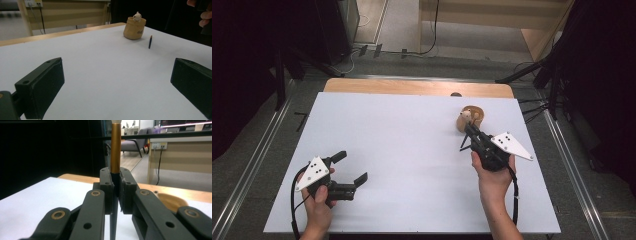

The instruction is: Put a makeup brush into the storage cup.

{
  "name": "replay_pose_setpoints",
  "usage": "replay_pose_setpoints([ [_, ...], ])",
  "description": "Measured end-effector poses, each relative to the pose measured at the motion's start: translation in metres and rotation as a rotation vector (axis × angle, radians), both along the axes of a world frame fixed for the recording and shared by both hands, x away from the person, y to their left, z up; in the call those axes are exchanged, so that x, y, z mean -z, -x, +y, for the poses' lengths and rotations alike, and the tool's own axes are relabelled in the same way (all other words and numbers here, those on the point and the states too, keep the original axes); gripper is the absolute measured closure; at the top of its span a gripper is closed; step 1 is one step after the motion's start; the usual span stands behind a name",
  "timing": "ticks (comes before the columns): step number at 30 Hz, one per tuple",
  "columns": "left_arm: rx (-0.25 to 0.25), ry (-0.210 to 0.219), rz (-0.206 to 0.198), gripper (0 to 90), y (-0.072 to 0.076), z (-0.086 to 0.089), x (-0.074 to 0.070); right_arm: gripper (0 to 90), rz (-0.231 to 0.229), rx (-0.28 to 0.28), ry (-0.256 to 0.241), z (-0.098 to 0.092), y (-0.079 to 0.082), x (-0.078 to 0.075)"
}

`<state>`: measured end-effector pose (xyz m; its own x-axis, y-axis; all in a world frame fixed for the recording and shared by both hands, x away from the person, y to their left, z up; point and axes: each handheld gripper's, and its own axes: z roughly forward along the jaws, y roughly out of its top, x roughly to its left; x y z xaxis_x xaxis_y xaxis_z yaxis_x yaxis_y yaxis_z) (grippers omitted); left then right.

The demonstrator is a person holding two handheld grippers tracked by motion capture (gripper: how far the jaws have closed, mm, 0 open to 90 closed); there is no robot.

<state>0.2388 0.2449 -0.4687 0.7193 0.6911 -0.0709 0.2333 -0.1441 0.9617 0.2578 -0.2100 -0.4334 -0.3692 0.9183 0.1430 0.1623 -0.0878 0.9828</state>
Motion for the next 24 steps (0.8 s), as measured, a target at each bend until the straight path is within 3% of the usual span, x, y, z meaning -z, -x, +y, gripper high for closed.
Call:
replay_pose_setpoints([
  [11, -0.041, -0.006, 0.005, 0.0, 0.003, 0.028, 0.004, 84.4, -0.048, 0.055, 0.040, -0.013, -0.018, -0.015],
  [24, -0.044, -0.011, 0.011, 0.0, 0.006, 0.048, 0.009, 84.4, -0.078, 0.095, 0.074, -0.028, -0.043, -0.027],
])
